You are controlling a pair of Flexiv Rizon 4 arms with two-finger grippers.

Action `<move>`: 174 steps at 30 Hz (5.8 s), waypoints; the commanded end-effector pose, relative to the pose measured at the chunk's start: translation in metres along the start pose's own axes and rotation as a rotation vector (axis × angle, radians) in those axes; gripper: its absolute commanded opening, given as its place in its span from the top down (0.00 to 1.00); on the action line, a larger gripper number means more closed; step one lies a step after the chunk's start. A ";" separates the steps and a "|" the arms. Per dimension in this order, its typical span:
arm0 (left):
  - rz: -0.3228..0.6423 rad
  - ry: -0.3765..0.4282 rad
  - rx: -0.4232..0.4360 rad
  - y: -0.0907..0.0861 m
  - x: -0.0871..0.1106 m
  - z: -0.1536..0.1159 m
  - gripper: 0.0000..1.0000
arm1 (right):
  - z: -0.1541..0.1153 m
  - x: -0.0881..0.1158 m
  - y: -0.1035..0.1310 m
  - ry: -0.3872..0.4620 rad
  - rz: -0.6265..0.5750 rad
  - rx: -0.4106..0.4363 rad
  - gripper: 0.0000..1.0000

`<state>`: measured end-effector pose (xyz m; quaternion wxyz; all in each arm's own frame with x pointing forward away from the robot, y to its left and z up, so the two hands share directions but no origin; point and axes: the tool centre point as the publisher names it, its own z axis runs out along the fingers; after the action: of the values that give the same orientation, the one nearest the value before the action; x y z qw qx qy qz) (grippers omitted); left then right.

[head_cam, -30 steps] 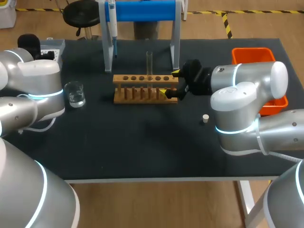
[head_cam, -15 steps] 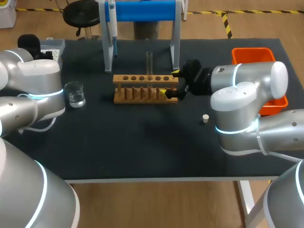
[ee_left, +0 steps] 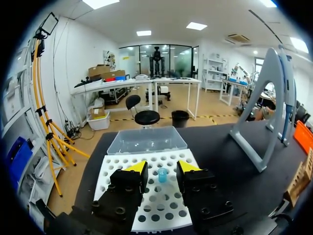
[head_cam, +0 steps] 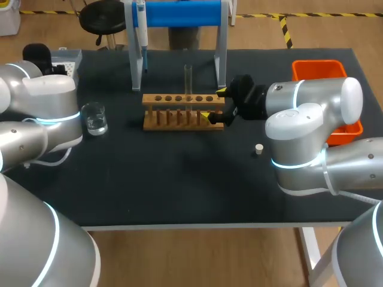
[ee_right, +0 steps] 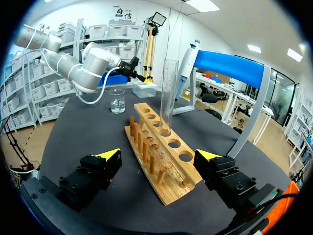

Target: Invert the test tube, pick up the pipette, mount the tip to pipette, aspirate from beaker and dispense into the tube, eject the tip, return the pipette, and cap with the stopper.

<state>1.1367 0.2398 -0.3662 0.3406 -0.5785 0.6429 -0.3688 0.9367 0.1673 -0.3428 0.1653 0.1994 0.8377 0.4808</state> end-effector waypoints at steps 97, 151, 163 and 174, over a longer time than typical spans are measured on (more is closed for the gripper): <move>0.061 -0.067 0.057 -0.038 0.002 -0.024 1.00 | 0.001 0.000 0.000 -0.001 0.000 0.001 0.00; 0.344 0.295 0.064 -0.087 0.072 -0.145 1.00 | 0.001 0.000 0.000 -0.001 0.000 0.001 0.00; 0.552 0.573 -0.011 -0.073 0.176 -0.217 1.00 | 0.001 0.000 0.000 -0.001 0.000 0.001 0.00; 0.611 0.729 -0.063 -0.075 0.259 -0.262 1.00 | 0.001 0.000 0.000 -0.001 0.000 0.001 0.00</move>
<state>0.9289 0.0033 -0.1868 0.1788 -0.2035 0.8603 -0.4319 0.9368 0.1673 -0.3428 0.1654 0.1994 0.8377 0.4807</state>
